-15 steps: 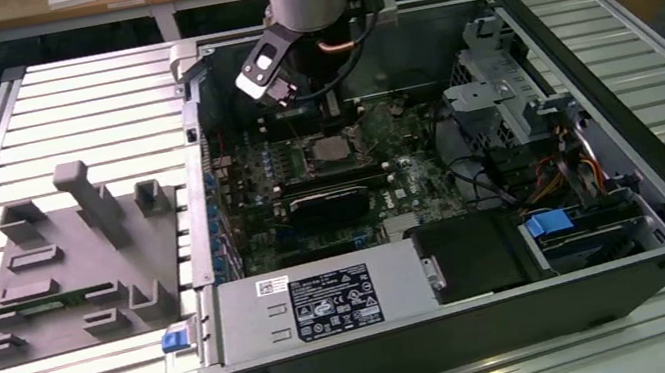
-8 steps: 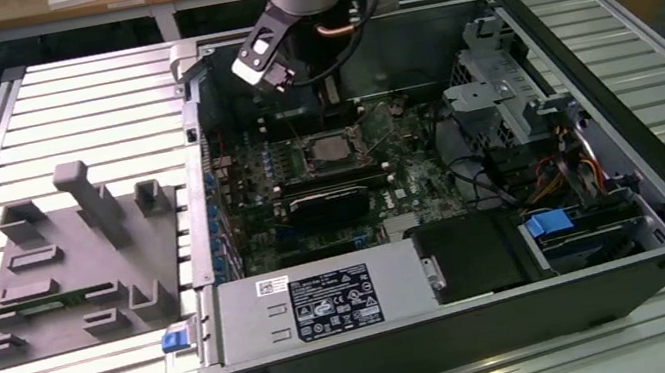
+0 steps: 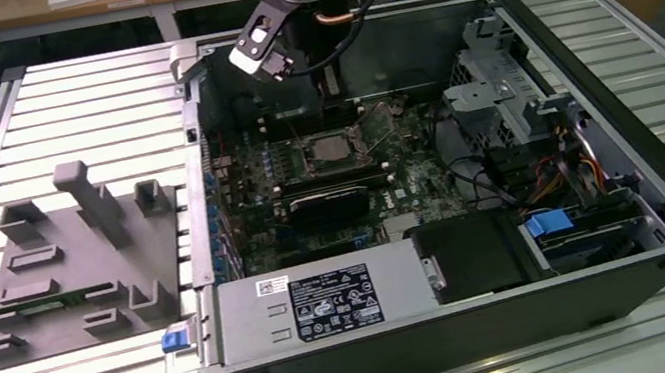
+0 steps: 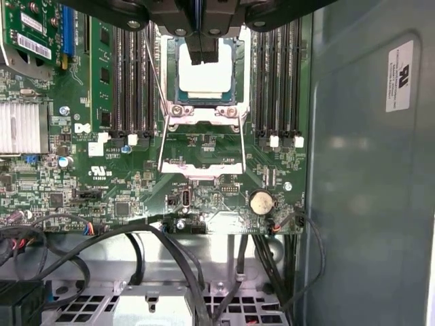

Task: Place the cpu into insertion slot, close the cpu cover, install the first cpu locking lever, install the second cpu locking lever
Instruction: 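Place the cpu into insertion slot, then close the cpu cover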

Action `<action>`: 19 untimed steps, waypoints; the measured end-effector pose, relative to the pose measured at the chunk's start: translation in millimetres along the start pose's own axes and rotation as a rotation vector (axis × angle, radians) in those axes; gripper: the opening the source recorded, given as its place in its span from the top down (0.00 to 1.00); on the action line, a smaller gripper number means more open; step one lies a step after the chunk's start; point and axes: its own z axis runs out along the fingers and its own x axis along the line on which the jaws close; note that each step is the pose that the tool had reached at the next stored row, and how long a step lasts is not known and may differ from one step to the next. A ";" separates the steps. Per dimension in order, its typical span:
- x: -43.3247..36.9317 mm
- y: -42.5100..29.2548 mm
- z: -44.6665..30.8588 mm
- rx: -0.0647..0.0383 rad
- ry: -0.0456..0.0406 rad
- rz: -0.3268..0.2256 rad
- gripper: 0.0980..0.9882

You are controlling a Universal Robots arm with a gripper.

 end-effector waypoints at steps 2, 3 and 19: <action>0.0 0.3 -0.1 0.000 -0.0002 0.000 1.00; 0.0 0.3 -0.1 0.000 -0.0002 0.000 1.00; 0.3 0.3 -0.1 0.000 -0.0003 0.000 1.00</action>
